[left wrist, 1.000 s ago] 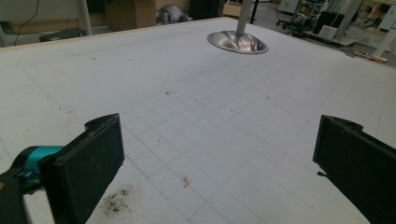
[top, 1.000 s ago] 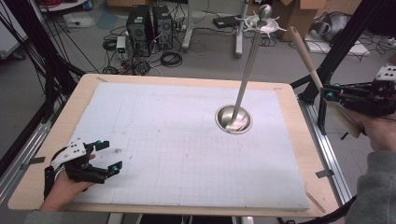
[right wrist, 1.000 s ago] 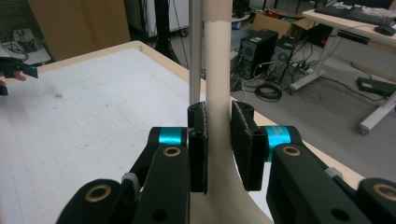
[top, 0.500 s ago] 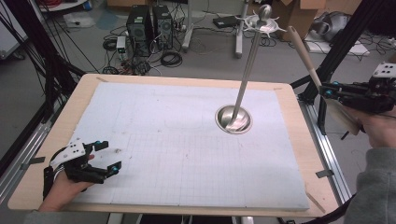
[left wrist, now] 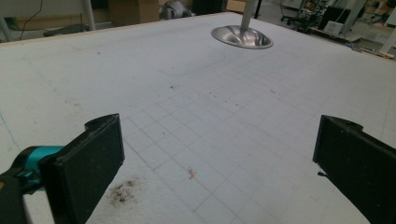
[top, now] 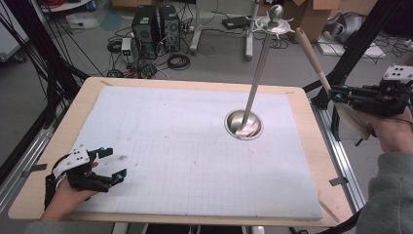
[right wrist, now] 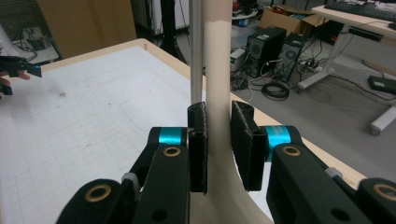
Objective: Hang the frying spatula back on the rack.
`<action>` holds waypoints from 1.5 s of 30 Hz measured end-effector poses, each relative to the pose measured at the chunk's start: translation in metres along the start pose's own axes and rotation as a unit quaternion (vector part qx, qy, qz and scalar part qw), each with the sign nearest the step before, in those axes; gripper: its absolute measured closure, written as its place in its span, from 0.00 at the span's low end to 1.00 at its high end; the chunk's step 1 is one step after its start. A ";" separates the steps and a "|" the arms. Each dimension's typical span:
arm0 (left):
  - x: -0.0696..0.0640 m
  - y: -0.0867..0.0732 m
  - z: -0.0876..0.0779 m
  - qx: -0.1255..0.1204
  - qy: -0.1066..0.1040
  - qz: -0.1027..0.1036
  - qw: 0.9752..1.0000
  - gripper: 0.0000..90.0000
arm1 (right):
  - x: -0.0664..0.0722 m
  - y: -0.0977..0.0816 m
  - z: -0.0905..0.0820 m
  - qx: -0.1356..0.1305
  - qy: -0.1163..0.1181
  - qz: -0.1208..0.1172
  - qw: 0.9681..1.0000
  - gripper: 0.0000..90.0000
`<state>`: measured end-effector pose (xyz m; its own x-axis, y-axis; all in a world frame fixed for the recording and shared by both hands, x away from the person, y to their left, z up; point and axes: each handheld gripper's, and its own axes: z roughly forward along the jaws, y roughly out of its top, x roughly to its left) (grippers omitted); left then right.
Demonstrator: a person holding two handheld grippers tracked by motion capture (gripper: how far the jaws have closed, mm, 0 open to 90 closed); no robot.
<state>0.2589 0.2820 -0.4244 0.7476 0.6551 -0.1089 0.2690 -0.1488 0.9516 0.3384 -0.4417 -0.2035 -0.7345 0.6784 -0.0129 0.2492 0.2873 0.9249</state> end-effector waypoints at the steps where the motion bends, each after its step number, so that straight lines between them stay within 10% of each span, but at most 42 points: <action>1: 0.000 0.000 0.000 0.000 0.000 -0.001 1.000 0.03 | 0.000 -0.001 0.001 -0.002 0.003 0.002 1.000 0.86; 45: -0.003 0.000 -0.002 0.004 0.001 0.001 1.000 0.03 | 0.004 -0.012 0.051 0.023 0.017 0.002 1.000 0.86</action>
<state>0.2560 0.2815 -0.4238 0.7467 0.6567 -0.1061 0.2721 -0.1560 0.9495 0.3653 -0.4078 -0.2339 -0.7546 0.6561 0.0056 0.2812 0.3157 0.9062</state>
